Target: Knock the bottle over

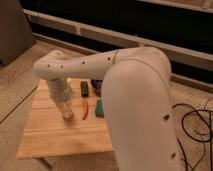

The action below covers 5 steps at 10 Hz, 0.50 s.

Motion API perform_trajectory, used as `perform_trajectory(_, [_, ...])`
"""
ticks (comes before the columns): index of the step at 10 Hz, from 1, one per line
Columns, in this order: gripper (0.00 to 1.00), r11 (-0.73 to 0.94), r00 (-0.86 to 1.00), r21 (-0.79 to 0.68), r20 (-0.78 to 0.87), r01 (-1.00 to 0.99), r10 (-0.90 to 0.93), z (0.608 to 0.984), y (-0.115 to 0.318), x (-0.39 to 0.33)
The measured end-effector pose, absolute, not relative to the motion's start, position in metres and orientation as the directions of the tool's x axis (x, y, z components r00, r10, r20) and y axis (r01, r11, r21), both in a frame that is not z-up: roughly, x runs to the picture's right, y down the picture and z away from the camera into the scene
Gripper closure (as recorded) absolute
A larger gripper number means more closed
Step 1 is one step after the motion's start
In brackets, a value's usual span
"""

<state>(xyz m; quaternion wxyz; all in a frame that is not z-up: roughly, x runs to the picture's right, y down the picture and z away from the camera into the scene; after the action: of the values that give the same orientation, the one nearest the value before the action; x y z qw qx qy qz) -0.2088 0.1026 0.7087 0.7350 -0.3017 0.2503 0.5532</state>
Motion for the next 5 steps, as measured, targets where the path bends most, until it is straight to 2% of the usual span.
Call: perform_trajectory(5, [1.00, 0.211, 0.264, -0.164, -0.699, -0.964, 0.665, 0.7112, 0.1002, -0.2076])
